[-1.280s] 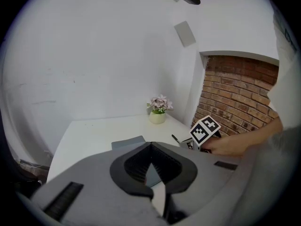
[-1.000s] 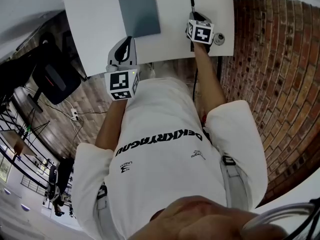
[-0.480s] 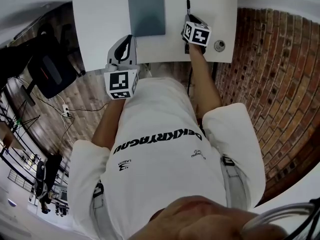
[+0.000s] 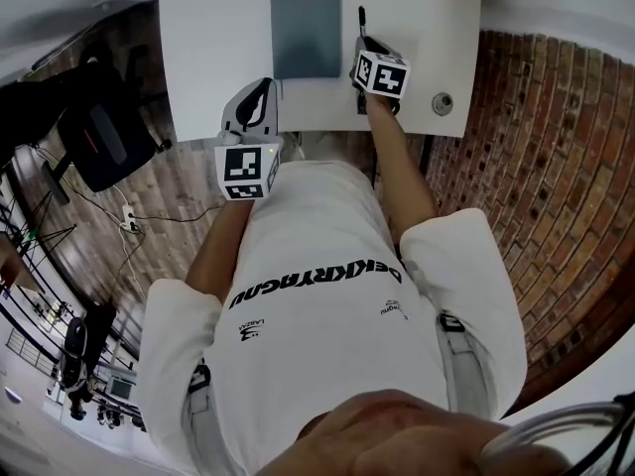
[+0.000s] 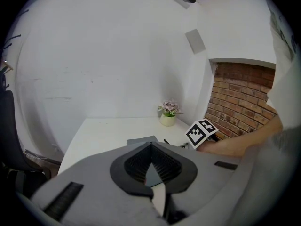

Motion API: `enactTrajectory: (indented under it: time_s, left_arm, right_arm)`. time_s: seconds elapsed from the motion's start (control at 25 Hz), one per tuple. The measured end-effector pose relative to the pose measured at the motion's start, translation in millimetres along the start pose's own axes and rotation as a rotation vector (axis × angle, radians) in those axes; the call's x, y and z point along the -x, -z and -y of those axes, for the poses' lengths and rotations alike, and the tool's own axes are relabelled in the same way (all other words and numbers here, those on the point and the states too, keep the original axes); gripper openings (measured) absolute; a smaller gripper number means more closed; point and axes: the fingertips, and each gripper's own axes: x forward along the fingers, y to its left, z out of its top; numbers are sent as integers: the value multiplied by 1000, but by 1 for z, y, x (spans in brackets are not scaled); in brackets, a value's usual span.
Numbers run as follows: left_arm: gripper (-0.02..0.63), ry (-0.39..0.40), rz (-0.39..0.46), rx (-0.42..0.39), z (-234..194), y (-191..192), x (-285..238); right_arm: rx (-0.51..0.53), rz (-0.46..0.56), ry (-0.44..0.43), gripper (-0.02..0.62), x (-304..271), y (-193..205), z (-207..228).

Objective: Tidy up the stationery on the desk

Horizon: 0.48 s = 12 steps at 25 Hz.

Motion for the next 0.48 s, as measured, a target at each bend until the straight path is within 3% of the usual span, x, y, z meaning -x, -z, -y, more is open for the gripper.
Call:
enactTrajectory:
  time_s: [0.48]
  left_arm:
    - [-2,1,-10,10,0,8,7]
  right_arm:
    - [-93,2,-85,43,-12,-1,-34]
